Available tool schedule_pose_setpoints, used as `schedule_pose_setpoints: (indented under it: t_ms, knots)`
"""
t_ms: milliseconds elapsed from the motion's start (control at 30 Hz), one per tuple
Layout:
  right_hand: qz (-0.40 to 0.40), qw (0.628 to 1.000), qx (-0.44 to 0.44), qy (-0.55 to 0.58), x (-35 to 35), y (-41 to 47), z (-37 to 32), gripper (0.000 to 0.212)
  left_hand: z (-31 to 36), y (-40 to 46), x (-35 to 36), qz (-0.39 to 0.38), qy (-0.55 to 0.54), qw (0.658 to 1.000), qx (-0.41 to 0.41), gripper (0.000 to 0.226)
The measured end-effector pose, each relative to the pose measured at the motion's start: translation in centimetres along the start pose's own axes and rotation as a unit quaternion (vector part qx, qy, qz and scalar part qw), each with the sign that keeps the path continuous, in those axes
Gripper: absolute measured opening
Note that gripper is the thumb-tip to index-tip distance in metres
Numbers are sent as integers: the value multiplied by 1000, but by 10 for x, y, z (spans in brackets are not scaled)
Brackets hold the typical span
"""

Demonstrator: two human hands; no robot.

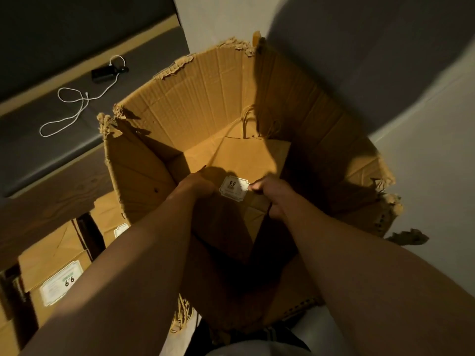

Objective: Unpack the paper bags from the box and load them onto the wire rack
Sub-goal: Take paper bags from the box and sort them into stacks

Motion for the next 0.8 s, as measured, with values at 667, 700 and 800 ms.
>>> schedule_pose_setpoints:
  t_ms: [667,700,800]
  knots:
    - [-173,962,-193,82,38,-131,-82,23,21,-131,-145,-39,-409,888,205,36]
    - [-182,959,-200,82,46,-141,-82,23,15,-140,-153,-40,-417,881,222,38]
    - [-207,956,-199,59,70,-163,-82,23,-8,-164,-174,-16,-425,871,248,38]
Point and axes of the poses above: each hand's wrist, its own y-axis towards the middle knuckle, its own x-axis out of the palm, z = x × y, the point moved 4 cm from there along y, towards the middle knuckle, and after that the axes turned 2 degrees about x, right-handed, at the moved point
